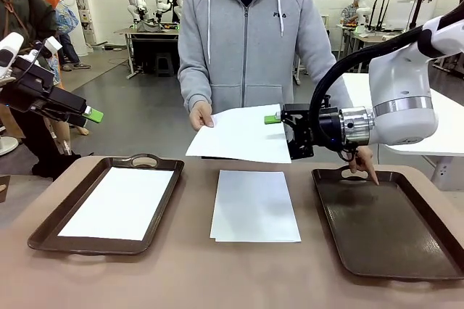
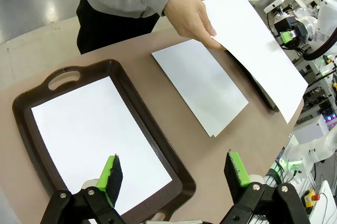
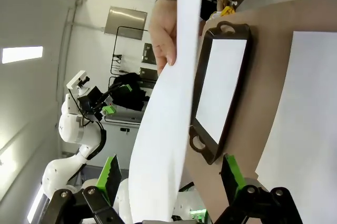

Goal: Sort the A4 documents.
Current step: Receive the A4 Paper.

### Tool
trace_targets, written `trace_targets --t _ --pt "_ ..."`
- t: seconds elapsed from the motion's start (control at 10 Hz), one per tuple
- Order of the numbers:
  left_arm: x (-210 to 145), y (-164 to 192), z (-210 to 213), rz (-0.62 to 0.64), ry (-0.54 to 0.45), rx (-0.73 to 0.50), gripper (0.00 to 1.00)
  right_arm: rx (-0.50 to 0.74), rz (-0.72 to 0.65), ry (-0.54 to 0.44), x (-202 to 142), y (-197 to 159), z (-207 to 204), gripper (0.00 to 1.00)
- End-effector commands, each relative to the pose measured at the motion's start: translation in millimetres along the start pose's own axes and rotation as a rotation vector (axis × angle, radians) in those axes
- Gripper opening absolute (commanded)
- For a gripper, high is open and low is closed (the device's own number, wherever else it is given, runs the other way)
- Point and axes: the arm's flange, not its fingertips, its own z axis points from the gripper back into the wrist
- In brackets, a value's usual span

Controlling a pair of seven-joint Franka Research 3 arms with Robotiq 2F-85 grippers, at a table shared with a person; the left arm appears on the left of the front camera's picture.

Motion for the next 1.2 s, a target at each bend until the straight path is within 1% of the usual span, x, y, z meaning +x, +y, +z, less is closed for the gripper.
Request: trace_targets --t 0.0,0.3,0.5,0.6,0.7,0.8,0.9,1.0,1.1 --pt "0.0 0.3 -0.6 0.005 -0.009 0.000 1.00 0.036 -0.046 -0.001 5.3 1.3 -5.5 1.00" --pt "0.0 0.3 -0.6 0.005 -0.009 0.000 1.00 0.086 -0.062 0.012 5.0 3.2 -5.7 1.00" --pt "0.0 0.3 -0.6 0.005 -0.009 0.000 1.00 0.096 -0.053 0.009 4.7 3.3 -7.1 1.00" --pt "0.0 0.3 -0.6 0.005 -0.009 0.000 1.00 0.084 -0.035 0.006 4.0 3.3 -8.5 0.88" --pt "0.0 0.3 -0.6 0.005 -0.009 0.000 1.00 0.086 -0.027 0.012 3.8 3.2 -8.9 0.81" --pt "0.0 0.3 -0.6 0.005 -0.009 0.000 1.00 0.090 -0.023 0.024 3.7 3.6 -9.2 0.68" --pt "0.0 0.3 -0.6 0.005 -0.009 0.000 1.00 0.093 -0.026 0.030 3.6 3.6 -8.8 0.62" --pt "0.0 0.3 -0.6 0.005 -0.009 0.000 1.00 0.094 -0.030 0.032 3.5 2.5 -8.3 0.49" --pt "0.0 0.3 -0.6 0.005 -0.009 0.000 1.00 0.093 -0.032 0.031 3.7 2.0 -7.7 0.42"
